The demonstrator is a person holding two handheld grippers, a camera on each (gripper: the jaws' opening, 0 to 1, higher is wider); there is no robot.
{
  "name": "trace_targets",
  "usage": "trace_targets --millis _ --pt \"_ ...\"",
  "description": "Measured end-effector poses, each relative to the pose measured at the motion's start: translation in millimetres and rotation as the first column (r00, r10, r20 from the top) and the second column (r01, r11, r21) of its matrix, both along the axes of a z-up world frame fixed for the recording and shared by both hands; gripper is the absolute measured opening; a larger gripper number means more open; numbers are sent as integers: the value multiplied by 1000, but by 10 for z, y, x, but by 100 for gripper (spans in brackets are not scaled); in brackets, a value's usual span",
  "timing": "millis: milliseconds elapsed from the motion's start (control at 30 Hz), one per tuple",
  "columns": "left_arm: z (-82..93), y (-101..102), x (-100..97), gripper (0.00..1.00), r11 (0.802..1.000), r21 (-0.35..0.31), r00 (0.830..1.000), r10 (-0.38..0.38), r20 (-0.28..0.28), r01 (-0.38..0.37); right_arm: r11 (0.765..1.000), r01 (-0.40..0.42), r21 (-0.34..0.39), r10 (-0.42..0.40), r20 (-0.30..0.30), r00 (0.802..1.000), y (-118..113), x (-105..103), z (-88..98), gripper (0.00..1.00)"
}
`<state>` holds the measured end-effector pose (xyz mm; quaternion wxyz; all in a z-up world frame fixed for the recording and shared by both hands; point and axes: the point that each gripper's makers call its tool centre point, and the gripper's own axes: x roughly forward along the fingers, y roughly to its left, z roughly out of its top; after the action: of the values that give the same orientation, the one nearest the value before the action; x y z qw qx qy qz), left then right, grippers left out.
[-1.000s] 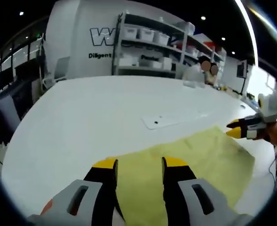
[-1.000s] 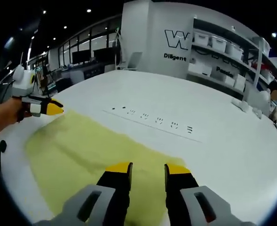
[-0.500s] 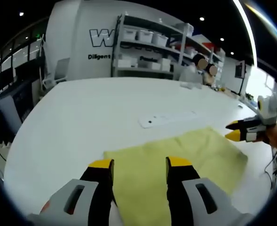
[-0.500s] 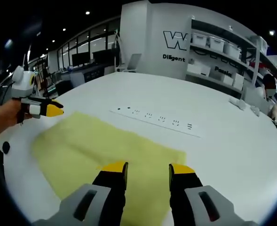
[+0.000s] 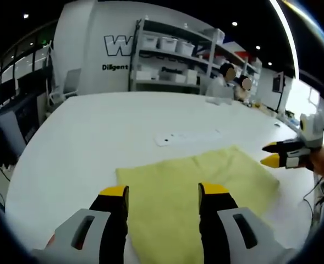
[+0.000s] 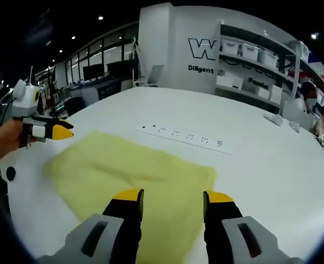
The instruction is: Fold the garment on the visible template until the final outline fits inside the template.
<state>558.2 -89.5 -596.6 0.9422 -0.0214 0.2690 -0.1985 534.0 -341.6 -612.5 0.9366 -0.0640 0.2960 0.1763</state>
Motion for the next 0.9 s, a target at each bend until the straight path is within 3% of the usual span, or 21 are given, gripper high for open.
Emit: trace_targets --millis 333,900 --pt "104 -1 -232 50 1000 -10 1000 1 11 -1 1000 7 11 -7 1 1000 -1 -220 25 46" --pt "81 50 -474 57 1000 -29 1000 -1 -2 1 1000 11 22 -11 0 1000 31 -500 39 57"
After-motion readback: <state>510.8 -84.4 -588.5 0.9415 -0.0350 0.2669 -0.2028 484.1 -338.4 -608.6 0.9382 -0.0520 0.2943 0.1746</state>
